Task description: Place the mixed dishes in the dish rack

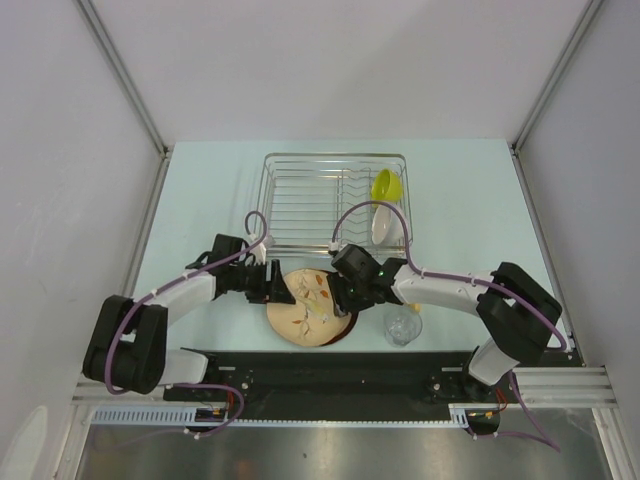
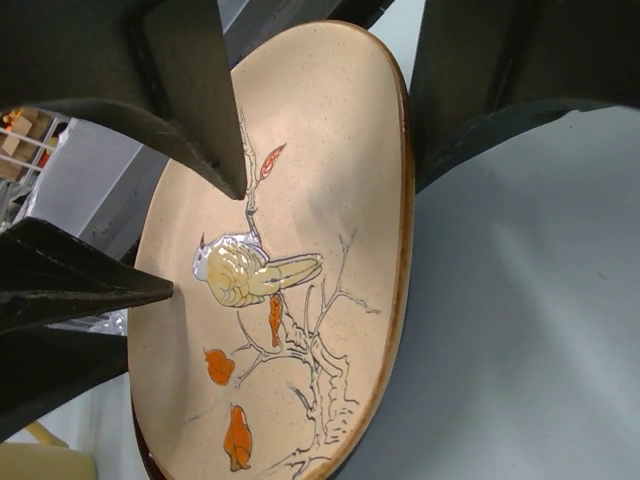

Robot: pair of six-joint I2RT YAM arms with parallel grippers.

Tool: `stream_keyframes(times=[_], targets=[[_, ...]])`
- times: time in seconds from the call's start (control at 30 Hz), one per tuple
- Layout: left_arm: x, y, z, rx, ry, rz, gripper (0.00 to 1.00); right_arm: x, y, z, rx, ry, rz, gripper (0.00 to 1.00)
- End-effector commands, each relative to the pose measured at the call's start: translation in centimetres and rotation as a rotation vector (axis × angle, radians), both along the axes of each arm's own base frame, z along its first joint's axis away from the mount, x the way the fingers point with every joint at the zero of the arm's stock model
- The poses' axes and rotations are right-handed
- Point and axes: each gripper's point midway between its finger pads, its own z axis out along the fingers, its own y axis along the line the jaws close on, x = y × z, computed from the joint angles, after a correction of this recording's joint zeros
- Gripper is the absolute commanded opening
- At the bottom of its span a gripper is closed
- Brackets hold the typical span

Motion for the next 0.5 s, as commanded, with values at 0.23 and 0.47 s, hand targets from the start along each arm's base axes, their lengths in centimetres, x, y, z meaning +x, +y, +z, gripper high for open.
stream_keyframes(times=[0.23, 0.47], targets=[[-0.1, -1.6, 2.9, -0.109, -0.030, -0.062, 0.58, 1.8, 5.1, 4.4, 0.156, -0.086, 0.040, 0.50], [0.3, -1.8, 5.1, -0.116, -0.039, -0.077, 0.33, 2.0, 5.8, 5.1, 0.158, -0.100, 0.056, 0.50]])
